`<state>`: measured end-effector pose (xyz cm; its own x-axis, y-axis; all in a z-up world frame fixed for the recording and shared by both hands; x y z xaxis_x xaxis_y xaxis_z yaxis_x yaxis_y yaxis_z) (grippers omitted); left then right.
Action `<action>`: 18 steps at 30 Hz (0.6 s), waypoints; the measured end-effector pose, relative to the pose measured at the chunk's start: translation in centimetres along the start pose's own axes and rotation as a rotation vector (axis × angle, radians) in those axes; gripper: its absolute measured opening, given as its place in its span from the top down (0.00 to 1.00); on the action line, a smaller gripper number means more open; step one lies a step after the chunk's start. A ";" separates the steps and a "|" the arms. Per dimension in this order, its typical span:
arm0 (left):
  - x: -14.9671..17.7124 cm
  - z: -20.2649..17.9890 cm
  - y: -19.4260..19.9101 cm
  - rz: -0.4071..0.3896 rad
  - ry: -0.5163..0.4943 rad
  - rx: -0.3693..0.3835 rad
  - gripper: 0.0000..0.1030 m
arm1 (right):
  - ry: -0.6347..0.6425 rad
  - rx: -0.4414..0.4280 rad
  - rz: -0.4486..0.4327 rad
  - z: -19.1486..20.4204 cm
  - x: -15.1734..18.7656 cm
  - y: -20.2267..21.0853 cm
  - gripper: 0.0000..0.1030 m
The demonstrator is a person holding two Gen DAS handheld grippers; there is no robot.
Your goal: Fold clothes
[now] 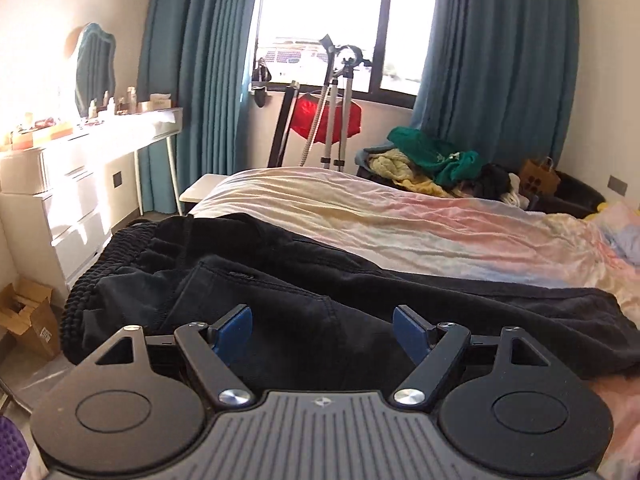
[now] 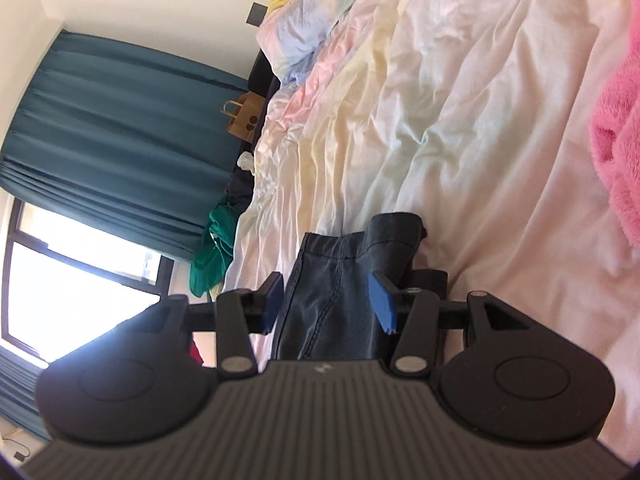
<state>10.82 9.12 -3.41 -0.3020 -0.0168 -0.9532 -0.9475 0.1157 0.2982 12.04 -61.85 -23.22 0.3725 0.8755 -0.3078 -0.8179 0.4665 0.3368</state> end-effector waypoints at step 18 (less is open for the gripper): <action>7.6 -6.0 -4.7 0.099 -0.063 0.167 0.23 | 0.195 0.126 0.091 -1.0 3.0 -4.8 0.94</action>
<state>12.34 2.51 -11.78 -0.3811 0.0645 -0.9223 -0.8812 0.2764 0.3835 16.64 -61.57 -26.64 0.1981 0.8793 -0.4332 -0.7785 0.4097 0.4755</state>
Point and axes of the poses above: each gripper's, at about its wrist camera, not at the fingertips, and y roughly against the way its jaws point, z to its left, x to its underside, the point moved 9 cm from there along -y, roughly the way its jaws point, and after that the axes turned 12 degrees about -z, right-handed, at the moved point
